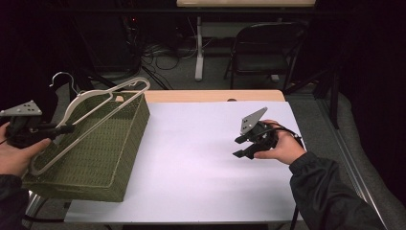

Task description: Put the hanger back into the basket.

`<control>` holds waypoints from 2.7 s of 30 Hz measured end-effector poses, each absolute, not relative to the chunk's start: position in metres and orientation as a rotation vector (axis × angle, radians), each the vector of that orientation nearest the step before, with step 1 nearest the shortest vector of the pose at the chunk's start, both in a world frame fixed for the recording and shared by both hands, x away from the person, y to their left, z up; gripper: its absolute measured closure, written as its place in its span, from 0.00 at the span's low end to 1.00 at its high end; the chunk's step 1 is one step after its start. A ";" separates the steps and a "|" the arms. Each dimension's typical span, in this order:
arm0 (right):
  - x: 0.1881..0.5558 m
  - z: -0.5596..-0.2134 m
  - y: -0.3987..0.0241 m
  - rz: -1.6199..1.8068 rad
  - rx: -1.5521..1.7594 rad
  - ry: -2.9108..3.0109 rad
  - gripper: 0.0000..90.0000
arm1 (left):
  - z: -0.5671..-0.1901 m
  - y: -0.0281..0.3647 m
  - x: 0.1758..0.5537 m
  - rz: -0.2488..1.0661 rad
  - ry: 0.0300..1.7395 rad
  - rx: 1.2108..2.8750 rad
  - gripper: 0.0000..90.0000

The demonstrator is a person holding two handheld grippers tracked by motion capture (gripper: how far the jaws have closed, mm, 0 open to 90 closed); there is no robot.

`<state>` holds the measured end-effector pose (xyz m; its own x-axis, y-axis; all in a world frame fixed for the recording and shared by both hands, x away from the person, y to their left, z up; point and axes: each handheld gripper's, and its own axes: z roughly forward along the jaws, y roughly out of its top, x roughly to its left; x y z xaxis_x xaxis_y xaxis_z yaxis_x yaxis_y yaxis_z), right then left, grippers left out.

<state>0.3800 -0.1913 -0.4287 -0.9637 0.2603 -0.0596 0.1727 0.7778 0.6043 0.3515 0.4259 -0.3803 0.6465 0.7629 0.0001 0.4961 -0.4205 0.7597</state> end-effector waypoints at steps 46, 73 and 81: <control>0.380 -0.440 -0.186 0.915 0.341 2.848 0.54 | -0.476 0.443 0.374 0.328 1.180 2.295 0.96; 0.378 -0.437 -0.192 0.899 0.404 2.803 0.51 | -0.428 0.451 0.340 0.654 1.245 2.068 0.49; 0.366 -0.437 -0.204 0.891 0.497 2.750 0.49 | -0.407 0.411 0.320 0.608 1.121 2.059 0.49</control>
